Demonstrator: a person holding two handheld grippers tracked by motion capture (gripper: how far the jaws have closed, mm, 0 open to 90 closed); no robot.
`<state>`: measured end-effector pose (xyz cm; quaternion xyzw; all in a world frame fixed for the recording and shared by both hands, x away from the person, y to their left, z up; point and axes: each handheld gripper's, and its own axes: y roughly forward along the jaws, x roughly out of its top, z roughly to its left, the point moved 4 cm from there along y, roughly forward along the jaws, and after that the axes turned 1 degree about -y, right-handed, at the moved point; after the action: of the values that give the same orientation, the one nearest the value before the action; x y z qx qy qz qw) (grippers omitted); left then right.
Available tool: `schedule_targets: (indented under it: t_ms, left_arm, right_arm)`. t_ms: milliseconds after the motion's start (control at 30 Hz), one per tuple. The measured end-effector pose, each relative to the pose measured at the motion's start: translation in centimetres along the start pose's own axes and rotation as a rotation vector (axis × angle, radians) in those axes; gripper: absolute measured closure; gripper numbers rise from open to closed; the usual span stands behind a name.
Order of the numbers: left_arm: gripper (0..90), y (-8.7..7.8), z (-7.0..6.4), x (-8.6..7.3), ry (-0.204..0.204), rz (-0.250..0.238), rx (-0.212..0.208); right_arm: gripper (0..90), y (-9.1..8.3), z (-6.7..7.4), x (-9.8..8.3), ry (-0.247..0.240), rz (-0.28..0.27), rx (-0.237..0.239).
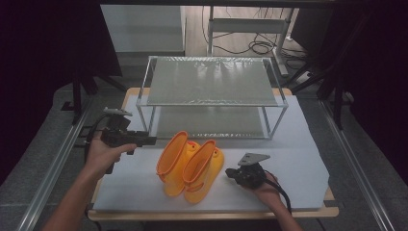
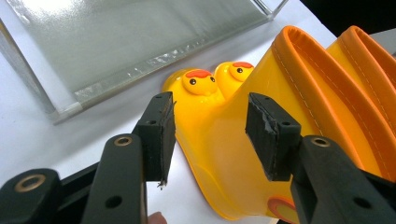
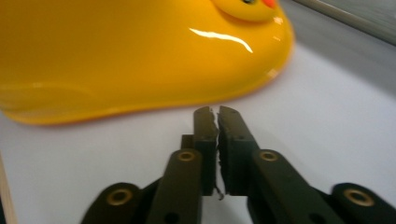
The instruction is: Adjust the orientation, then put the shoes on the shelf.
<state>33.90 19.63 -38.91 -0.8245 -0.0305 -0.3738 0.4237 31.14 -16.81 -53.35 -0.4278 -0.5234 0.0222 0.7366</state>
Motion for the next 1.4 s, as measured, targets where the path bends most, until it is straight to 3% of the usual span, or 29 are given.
schedule_targets:
  t_ms: [67, 200, 300, 433, 700, 1067, 1400]
  left_arm:
    - [52.5, 0.1, -0.1, 0.0, 0.002, 0.002, -0.001]
    - [52.4, 0.0, -0.2, 0.0, 0.002, -0.001, -0.001]
    - [52.4, 0.0, -0.2, 0.0, 0.003, 0.0, -0.001]
    - [52.4, 0.0, -0.2, -0.1, 0.002, 0.0, -0.001]
    - [52.4, 0.0, -0.2, -0.1, 0.003, 0.0, -0.001]
    - [52.1, -0.3, -0.5, 0.0, 0.006, -0.005, -0.003]
    - [46.6, -1.8, -3.6, 1.4, 0.036, -0.02, -0.042]
  right_arm:
    - [75.4, -1.4, -1.1, -1.0, 0.025, -0.007, -0.016]
    - [68.9, -2.9, -2.3, -1.9, 0.073, -0.027, -0.04]
    - [57.3, -4.0, -3.4, -2.8, 0.119, -0.048, -0.059]
    - [53.2, -4.7, -3.9, -3.4, 0.141, -0.046, -0.068]
    - [52.5, -5.7, -5.1, -4.6, 0.18, -0.047, -0.104]
    - [52.5, -5.7, -5.2, -4.6, 0.172, -0.044, -0.109]
    - [52.6, -5.7, -5.4, -4.6, 0.174, -0.049, -0.115]
